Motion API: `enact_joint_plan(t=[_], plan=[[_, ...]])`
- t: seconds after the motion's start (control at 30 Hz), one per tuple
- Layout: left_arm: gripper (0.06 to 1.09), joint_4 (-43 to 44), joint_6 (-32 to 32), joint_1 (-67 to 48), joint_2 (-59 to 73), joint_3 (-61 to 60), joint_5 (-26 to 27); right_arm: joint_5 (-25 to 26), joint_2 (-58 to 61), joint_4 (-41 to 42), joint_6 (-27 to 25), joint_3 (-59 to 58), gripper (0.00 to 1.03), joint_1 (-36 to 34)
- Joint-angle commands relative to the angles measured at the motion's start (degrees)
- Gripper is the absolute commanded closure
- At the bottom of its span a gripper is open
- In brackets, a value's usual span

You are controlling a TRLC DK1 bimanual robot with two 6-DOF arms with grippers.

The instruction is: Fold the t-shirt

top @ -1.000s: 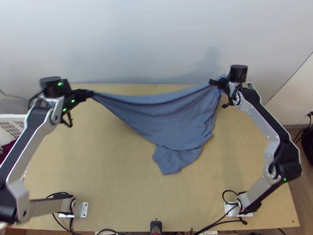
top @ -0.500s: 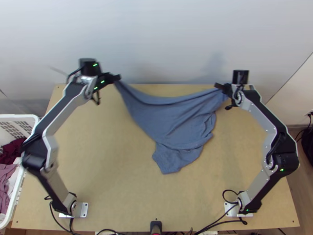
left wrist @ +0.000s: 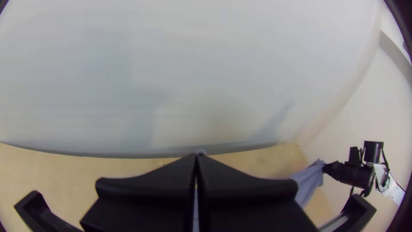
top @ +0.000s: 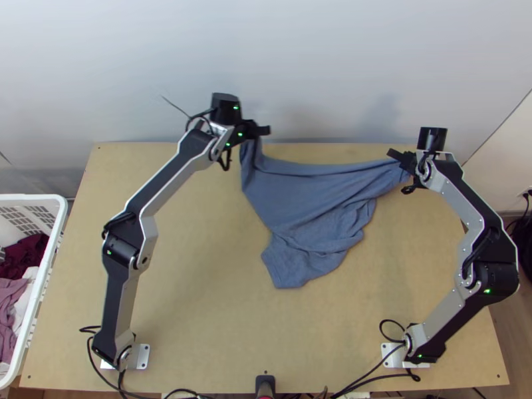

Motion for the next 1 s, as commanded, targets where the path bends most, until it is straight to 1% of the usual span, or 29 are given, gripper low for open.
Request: enact_joint_plan(t=[0.0,0.03,0.07,0.17,0.2,0.23,0.27,0.4,0.47,0.5,0.53,0.57,0.6,0.67,0.8,0.97], plan=[[1.05,-1.28,-0.26,-4.44,-1.11,1.43,1.37,0.04,0.24,-0.18,-0.09,-1.64,0.97,0.61],[1.05,-1.10,-0.26,-4.79,-1.11,1.43,1.37,0.04,0.07,-0.18,-0.18,-1.64,0.83,1.40],[1.05,-0.84,-0.35,-4.88,-1.11,1.43,1.37,0.04,-0.46,-0.18,0.08,-1.82,0.66,2.10],[1.05,-0.84,-1.49,-5.14,-0.94,1.43,1.37,-0.05,-2.83,-0.70,0.87,-1.91,0.25,4.65],[1.05,-1.02,-1.58,-5.23,-1.02,1.43,1.28,-0.14,-3.80,-1.14,0.87,-1.91,0.14,5.18],[1.05,-1.19,-1.76,-5.32,-1.11,1.43,0.93,-0.31,-4.77,-1.76,0.87,-1.91,0.06,5.70],[1.05,-1.28,-1.93,-5.32,-1.46,1.43,0.75,-0.58,-5.91,-1.93,0.87,-1.82,0.04,5.97],[1.05,-2.95,-2.90,-4.26,-4.10,1.43,-0.66,-1.45,-11.80,-3.25,1.75,-1.55,0.04,6.50],[1.05,-4.44,-2.90,-3.12,-5.42,1.43,-0.83,-2.42,-14.79,-6.24,3.16,-0.76,0.04,8.34],[1.05,-5.23,-2.90,-2.50,-5.95,1.43,-0.83,-4.97,-15.84,-9.67,4.12,0.38,0.04,9.66],[1.05,-6.11,-2.90,-1.80,-6.39,1.43,-0.83,-9.80,-16.37,-14.41,5.53,2.05,0.07,10.98],[1.05,-6.73,-2.81,-1.10,-6.82,1.34,-0.92,-14.29,-16.54,-19.69,6.76,3.54,0.07,12.65],[1.05,-7.43,-2.81,-0.48,-7.18,1.34,-0.92,-16.92,-17.25,-23.55,6.15,3.98,0.06,15.20],[1.05,-8.40,-2.72,0.66,-8.23,1.34,-0.92,-17.28,-20.32,-24.61,3.86,1.70,0.06,20.47],[1.05,-10.07,-2.72,2.77,-10.78,1.08,-1.10,-17.54,-24.45,-24.43,5.09,-3.14,0.06,29.52],[1.05,-12.00,-2.37,4.70,-13.24,-1.20,-1.71,-18.33,-25.68,-24.78,5.27,-7.97,0.05,38.93]])
